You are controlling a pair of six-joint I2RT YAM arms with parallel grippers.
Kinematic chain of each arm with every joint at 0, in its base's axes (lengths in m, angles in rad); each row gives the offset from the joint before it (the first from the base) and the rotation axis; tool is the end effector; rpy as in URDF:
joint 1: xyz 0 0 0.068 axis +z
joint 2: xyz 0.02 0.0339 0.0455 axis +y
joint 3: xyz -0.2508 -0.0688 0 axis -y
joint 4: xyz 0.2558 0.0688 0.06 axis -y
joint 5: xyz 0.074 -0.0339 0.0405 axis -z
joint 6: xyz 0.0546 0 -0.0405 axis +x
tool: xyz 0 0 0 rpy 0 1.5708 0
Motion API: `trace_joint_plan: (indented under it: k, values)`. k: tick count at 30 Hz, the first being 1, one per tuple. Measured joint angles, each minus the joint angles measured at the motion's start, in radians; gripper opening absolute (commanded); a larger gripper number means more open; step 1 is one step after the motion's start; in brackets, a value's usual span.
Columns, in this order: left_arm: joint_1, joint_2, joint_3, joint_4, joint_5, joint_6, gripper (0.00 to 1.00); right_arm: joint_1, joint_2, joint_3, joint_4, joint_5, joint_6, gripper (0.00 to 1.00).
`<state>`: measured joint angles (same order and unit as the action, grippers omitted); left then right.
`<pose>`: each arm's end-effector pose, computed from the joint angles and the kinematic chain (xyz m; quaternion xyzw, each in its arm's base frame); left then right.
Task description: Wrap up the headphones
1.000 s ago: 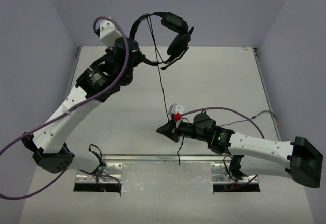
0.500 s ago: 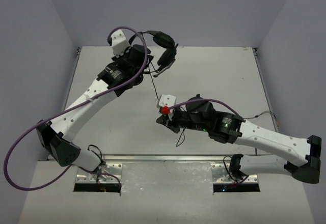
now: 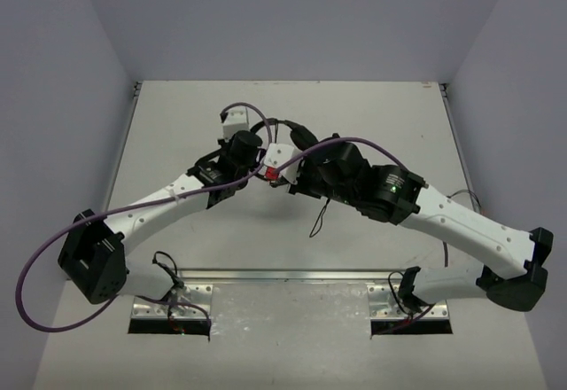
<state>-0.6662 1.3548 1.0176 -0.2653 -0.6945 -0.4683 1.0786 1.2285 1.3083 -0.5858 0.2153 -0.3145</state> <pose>0.2756 -0.1722 0.2648 -0.0754 0.8438 0.0189 0.5310 0.1508 0.2566 0.3682 -0.5077 0.6921 0.1023 0.5028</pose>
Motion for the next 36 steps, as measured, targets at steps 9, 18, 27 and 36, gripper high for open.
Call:
trace_joint_plan:
  k: [9, 18, 27, 36]
  values:
    - [-0.091, -0.064, -0.205, 0.203, 0.23, 0.127, 0.0, -0.119, 0.064, 0.048, 0.024, 0.106, -0.169, 0.01]
    - [-0.206, -0.207, -0.214, 0.121, 0.209, 0.083, 0.0, -0.252, 0.14, -0.018, 0.269, 0.209, -0.325, 0.02]
    - [-0.206, -0.325, -0.108, -0.17, 0.147, 0.007, 0.0, -0.329, 0.15, -0.025, 0.39, 0.171, -0.36, 0.04]
    - [-0.206, -0.429, -0.064, -0.27, 0.231, 0.047, 0.0, -0.439, 0.147, -0.076, 0.387, -0.11, -0.22, 0.02]
